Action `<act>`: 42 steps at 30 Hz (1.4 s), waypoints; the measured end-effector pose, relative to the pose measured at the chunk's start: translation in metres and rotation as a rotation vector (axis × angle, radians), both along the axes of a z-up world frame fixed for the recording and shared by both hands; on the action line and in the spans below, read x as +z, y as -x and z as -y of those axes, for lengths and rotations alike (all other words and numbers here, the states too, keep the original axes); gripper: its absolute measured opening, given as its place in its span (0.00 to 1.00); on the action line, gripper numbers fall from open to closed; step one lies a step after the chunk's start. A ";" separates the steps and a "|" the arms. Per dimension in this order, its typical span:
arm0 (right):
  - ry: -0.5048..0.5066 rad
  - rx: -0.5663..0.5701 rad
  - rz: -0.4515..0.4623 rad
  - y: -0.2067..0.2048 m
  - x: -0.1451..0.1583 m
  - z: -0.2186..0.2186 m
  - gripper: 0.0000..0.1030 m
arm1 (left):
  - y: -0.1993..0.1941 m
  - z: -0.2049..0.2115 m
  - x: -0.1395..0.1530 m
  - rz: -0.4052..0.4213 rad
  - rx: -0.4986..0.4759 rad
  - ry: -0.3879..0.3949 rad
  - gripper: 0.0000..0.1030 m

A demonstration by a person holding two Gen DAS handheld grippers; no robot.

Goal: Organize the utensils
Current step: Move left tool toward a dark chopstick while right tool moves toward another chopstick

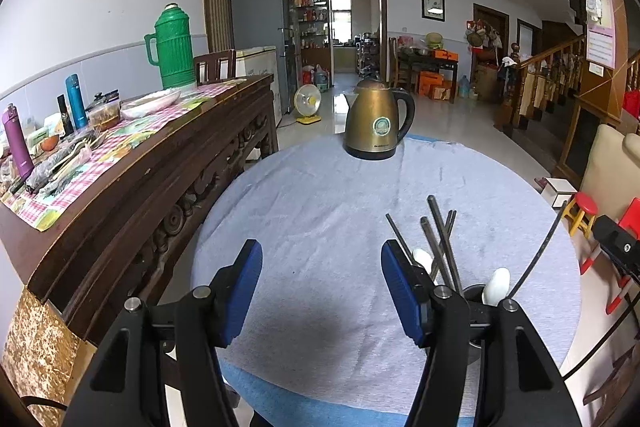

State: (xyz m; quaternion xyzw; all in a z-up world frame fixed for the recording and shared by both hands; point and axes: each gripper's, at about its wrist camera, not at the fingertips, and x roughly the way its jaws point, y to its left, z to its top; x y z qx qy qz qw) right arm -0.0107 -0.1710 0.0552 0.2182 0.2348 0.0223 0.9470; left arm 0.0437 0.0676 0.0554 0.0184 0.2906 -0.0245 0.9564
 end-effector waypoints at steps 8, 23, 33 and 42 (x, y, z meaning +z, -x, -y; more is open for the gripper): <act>-0.014 -0.035 -0.018 -0.006 -0.008 0.011 0.49 | -0.012 -0.006 -0.012 -0.032 0.018 -0.003 0.61; -0.079 -0.141 -0.117 -0.023 -0.046 0.059 0.49 | -0.064 -0.028 -0.058 -0.195 0.061 0.048 0.61; -0.152 -0.197 -0.205 -0.041 -0.092 0.104 0.49 | -0.109 -0.016 -0.099 -0.305 0.048 0.028 0.61; -0.254 -0.229 -0.298 -0.058 -0.139 0.145 0.49 | -0.172 0.011 -0.124 -0.383 -0.026 0.017 0.61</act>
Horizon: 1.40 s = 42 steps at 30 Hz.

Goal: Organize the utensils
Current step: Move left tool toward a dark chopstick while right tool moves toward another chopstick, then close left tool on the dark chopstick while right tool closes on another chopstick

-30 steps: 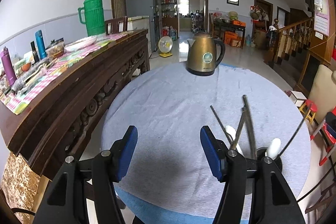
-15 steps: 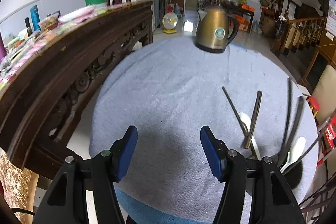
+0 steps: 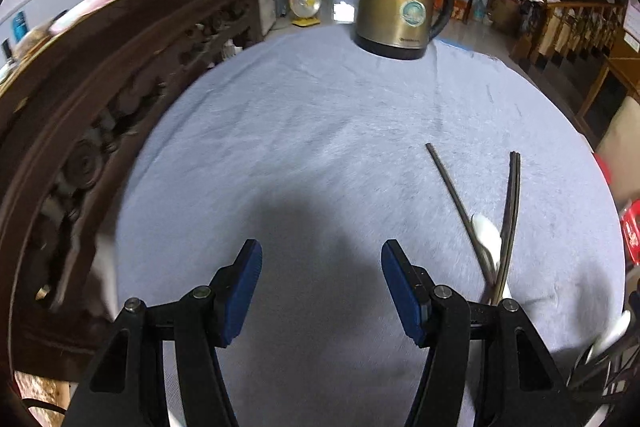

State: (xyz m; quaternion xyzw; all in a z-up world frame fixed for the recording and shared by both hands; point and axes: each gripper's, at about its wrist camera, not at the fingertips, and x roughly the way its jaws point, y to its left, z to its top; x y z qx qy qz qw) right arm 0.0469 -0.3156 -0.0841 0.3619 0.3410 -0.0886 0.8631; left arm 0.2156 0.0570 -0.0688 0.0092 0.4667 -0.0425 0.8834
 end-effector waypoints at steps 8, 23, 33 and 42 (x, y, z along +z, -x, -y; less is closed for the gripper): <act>-0.033 0.045 -0.052 -0.030 -0.020 0.009 0.49 | -0.049 0.037 -0.012 -0.044 -0.124 0.023 0.61; -0.108 0.386 -0.209 -0.208 -0.040 -0.020 0.32 | -0.115 0.094 -0.042 -0.174 -0.243 0.100 0.32; -0.072 0.382 -0.313 -0.273 -0.061 -0.037 0.24 | -0.127 0.099 -0.058 -0.188 -0.261 0.091 0.14; 0.154 0.420 -0.366 -0.295 -0.059 -0.073 0.15 | -0.130 0.095 -0.056 -0.172 -0.250 0.085 0.14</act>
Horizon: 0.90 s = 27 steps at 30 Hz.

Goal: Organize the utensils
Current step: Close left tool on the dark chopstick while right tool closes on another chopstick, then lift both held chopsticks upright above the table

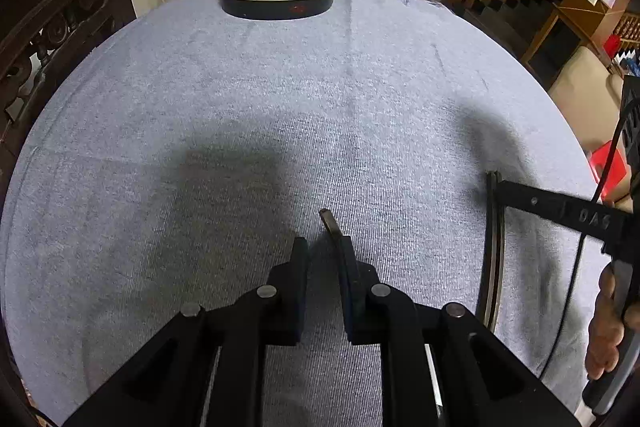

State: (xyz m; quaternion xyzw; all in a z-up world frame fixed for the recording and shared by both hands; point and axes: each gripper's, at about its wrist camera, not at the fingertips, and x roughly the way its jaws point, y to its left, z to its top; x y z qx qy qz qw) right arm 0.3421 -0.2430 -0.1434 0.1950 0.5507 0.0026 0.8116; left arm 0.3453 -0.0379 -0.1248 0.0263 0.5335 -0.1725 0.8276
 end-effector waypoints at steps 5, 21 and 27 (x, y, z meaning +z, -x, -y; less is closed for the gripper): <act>0.106 0.083 0.006 -0.001 0.005 -0.013 0.07 | 0.001 0.002 0.001 0.006 0.008 0.019 0.13; -0.068 0.035 -0.033 0.015 0.011 0.018 0.05 | -0.003 -0.004 0.003 -0.063 0.015 0.061 0.03; 0.017 0.019 -0.066 0.008 0.006 0.007 0.08 | -0.006 -0.005 0.001 -0.097 0.039 0.115 0.13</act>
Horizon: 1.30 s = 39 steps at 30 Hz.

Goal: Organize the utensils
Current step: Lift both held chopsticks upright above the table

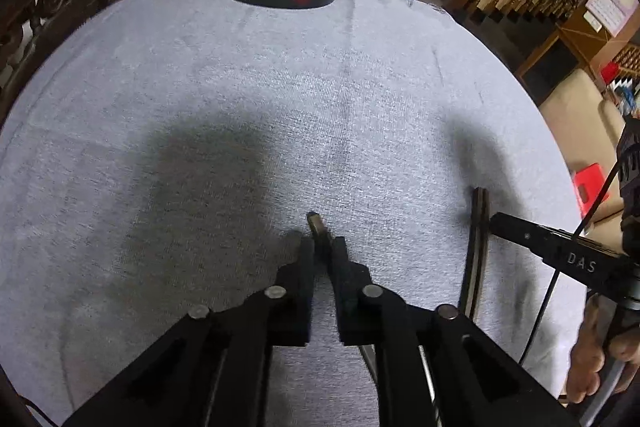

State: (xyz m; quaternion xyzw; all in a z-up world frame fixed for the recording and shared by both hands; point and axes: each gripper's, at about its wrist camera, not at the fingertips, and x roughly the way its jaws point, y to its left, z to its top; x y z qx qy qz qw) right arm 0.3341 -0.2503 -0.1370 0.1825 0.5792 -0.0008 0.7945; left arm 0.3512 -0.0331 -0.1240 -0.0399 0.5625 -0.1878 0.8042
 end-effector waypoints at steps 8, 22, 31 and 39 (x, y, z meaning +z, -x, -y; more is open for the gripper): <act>0.059 -0.011 -0.021 -0.018 0.002 -0.011 0.19 | -0.009 -0.009 -0.005 -0.001 0.003 0.033 0.17; 0.165 -0.034 0.021 -0.008 0.002 -0.006 0.02 | -0.011 0.002 -0.005 0.051 -0.016 -0.034 0.09; -0.058 -0.150 -0.038 0.000 -0.003 0.043 0.08 | -0.017 -0.005 -0.003 0.005 -0.019 -0.011 0.12; 0.104 -0.078 -0.067 -0.023 -0.006 0.000 0.26 | -0.016 0.002 0.000 -0.004 0.002 -0.017 0.20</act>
